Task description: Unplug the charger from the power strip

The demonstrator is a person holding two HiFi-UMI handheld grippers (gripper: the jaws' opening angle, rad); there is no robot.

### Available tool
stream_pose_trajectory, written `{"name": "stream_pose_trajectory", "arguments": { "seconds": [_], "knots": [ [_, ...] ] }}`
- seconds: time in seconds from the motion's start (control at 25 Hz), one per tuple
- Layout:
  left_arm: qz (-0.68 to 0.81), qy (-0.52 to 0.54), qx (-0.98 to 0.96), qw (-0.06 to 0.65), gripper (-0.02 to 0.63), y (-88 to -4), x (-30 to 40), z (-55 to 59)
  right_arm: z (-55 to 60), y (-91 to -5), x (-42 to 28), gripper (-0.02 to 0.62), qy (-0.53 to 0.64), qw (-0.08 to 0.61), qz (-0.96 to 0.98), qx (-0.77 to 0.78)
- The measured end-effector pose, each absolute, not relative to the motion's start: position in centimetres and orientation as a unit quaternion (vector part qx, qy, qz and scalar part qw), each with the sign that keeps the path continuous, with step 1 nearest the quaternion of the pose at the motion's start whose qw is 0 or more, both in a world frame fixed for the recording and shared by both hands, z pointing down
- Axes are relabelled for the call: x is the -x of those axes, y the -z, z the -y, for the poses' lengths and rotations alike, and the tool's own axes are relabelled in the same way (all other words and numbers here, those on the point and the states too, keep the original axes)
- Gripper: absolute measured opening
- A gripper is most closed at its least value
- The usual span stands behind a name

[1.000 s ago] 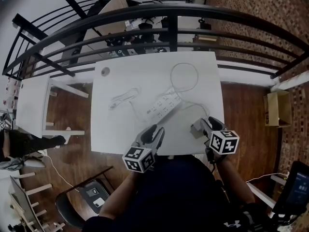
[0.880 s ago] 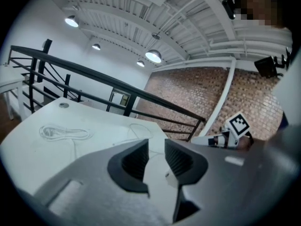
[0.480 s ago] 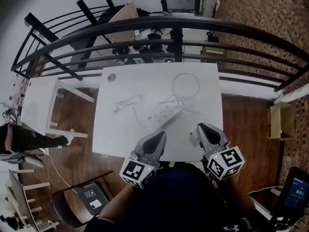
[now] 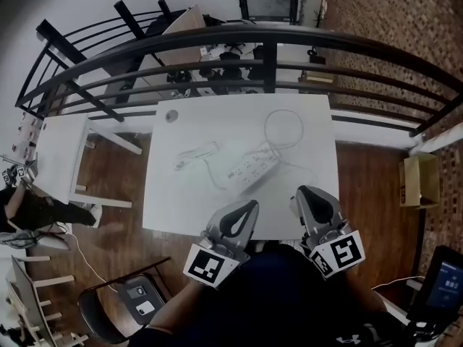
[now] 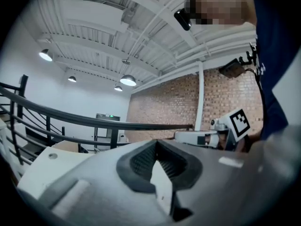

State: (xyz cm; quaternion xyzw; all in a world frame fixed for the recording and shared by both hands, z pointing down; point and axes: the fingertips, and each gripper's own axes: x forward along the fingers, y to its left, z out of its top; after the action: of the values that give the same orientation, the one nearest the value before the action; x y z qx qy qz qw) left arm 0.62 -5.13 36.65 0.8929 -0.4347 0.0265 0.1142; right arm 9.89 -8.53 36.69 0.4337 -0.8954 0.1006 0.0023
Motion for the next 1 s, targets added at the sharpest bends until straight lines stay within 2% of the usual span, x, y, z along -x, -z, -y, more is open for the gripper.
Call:
{"name": "stream_pose_trajectory", "arguments": {
  "seconds": [0.32, 0.72, 1.0],
  "knots": [
    [0.419, -0.017, -0.9, 0.121, 0.006, -36.5, 2.1, 5.3, 8.3, -35.9, -7.6, 0.014, -0.082, 0.011, 0.886, -0.457],
    [0.388, -0.021, -0.911, 0.137, 0.006, -36.9, 1.7, 7.2, 9.2, -37.2, -7.5, 0.014, -0.104, 0.042, 0.871, -0.479],
    [0.35, -0.031, -0.927, 0.132, 0.006, -36.8, 0.6, 6.2, 7.8, -36.5, -8.3, 0.014, -0.112, 0.009, 0.851, -0.513]
  ]
}}
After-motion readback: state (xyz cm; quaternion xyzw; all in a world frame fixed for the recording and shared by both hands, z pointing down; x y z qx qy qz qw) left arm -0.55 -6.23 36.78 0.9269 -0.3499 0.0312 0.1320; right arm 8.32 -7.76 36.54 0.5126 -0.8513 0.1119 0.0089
